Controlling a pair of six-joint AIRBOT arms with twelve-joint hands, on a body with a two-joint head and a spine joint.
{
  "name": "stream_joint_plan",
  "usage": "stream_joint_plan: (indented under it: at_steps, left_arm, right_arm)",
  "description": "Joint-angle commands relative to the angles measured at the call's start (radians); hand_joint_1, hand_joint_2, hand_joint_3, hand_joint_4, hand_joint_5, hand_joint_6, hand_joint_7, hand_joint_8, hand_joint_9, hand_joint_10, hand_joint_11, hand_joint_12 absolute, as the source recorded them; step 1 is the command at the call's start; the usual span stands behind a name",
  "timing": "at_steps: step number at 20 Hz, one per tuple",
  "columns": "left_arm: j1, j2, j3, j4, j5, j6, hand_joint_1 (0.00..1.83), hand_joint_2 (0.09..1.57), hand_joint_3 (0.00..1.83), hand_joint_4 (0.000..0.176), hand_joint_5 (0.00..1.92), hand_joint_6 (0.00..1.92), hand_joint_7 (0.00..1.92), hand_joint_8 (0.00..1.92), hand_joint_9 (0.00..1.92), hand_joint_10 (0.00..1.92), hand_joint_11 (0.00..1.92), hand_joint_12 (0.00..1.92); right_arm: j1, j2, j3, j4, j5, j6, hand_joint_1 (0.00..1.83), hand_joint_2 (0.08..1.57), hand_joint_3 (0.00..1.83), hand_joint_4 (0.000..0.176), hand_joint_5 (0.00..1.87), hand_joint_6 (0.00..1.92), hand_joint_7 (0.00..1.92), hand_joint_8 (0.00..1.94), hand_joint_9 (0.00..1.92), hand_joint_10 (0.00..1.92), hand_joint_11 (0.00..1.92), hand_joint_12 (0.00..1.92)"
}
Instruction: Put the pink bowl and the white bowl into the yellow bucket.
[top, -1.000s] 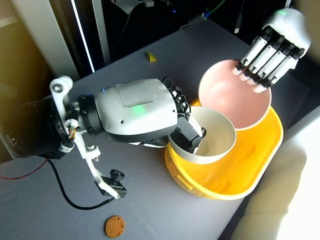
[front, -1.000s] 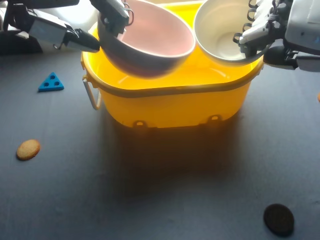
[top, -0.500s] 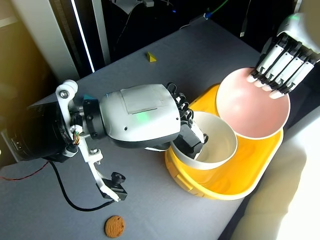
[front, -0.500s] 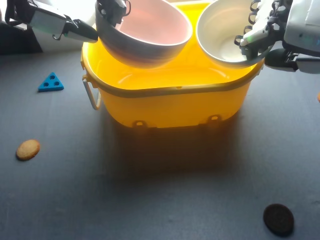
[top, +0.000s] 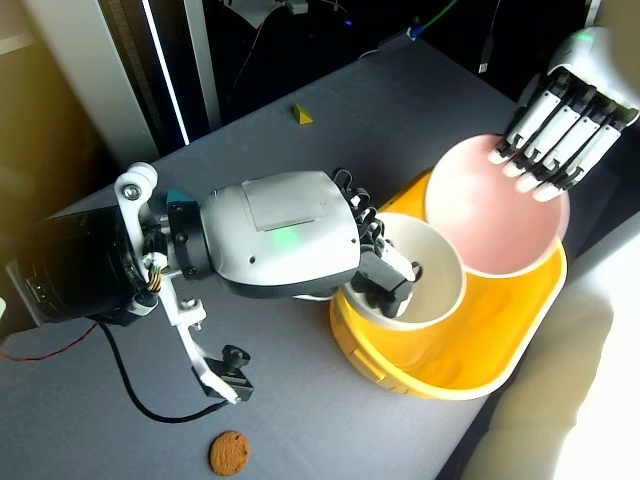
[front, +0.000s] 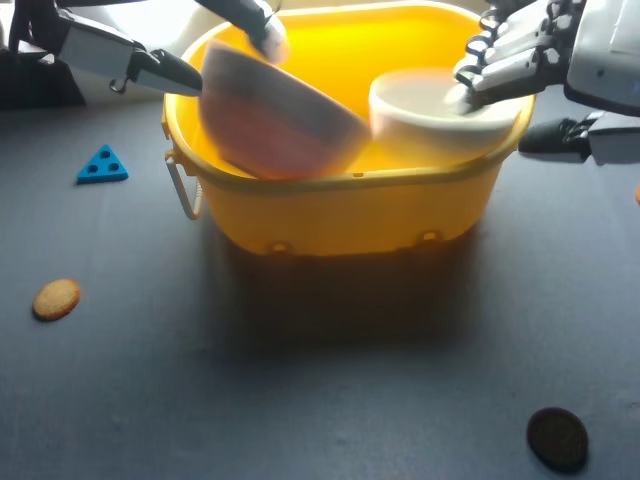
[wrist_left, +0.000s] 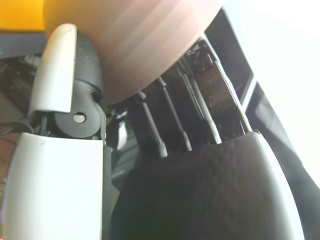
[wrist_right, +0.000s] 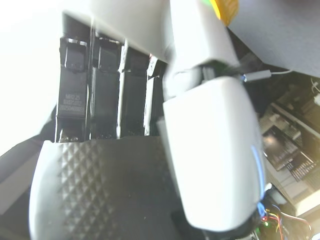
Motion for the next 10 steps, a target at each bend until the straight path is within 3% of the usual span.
stream_joint_plan:
  at_steps: [1, 2, 3, 5, 8, 9, 10]
  left_arm:
    - [-0.012, 0.018, 0.003, -0.106, -0.04, 0.002, 0.86, 1.18, 0.01, 0.0, 0.48, 0.04, 0.56, 0.0, 0.55, 0.0, 0.15, 1.05]
    - [-0.009, 0.019, 0.001, -0.104, -0.04, 0.003, 0.75, 1.2, 0.01, 0.0, 0.42, 0.01, 0.49, 0.0, 0.47, 0.0, 0.05, 1.11]
    - [-0.003, 0.024, -0.007, -0.1, -0.04, 0.003, 0.58, 1.2, 0.01, 0.0, 0.33, 0.0, 0.4, 0.0, 0.37, 0.0, 0.01, 1.03]
    - [0.016, 0.048, -0.047, -0.093, -0.038, 0.006, 0.46, 1.17, 0.0, 0.0, 0.22, 0.0, 0.3, 0.0, 0.25, 0.0, 0.0, 0.74]
    - [0.058, 0.118, -0.167, -0.076, -0.026, 0.017, 0.28, 1.15, 0.0, 0.0, 0.13, 0.0, 0.18, 0.0, 0.15, 0.0, 0.0, 0.51]
    - [0.088, 0.169, -0.251, -0.065, -0.017, 0.022, 0.15, 1.13, 0.0, 0.0, 0.08, 0.0, 0.11, 0.0, 0.09, 0.0, 0.0, 0.38]
    - [0.1, 0.186, -0.28, -0.057, -0.012, 0.024, 0.15, 1.13, 0.0, 0.0, 0.08, 0.0, 0.11, 0.0, 0.09, 0.0, 0.0, 0.38]
  right_arm:
    - [0.002, 0.015, 0.005, 0.062, 0.098, 0.0, 0.91, 1.07, 0.0, 0.0, 0.69, 0.02, 0.77, 0.0, 0.75, 0.0, 0.34, 0.98]
    - [-0.002, 0.015, 0.005, 0.052, 0.103, 0.008, 0.87, 1.06, 0.0, 0.0, 0.64, 0.0, 0.71, 0.0, 0.68, 0.0, 0.27, 0.98]
    - [-0.005, 0.015, 0.005, 0.029, 0.111, 0.034, 0.83, 1.03, 0.0, 0.0, 0.59, 0.0, 0.65, 0.0, 0.61, 0.0, 0.2, 0.96]
    - [-0.012, 0.015, 0.005, -0.039, 0.142, 0.109, 0.75, 0.98, 0.0, 0.0, 0.48, 0.0, 0.54, 0.0, 0.49, 0.0, 0.09, 0.92]
    - [-0.014, 0.023, -0.008, -0.113, 0.162, 0.196, 0.65, 0.89, 0.0, 0.0, 0.27, 0.0, 0.3, 0.0, 0.27, 0.0, 0.0, 0.71]
    - [-0.014, 0.035, -0.033, -0.148, 0.166, 0.21, 0.54, 0.87, 0.0, 0.0, 0.15, 0.0, 0.16, 0.01, 0.14, 0.0, 0.0, 0.49]
    - [-0.015, 0.044, -0.052, -0.166, 0.17, 0.21, 0.54, 0.87, 0.0, 0.0, 0.15, 0.0, 0.16, 0.01, 0.14, 0.0, 0.0, 0.49]
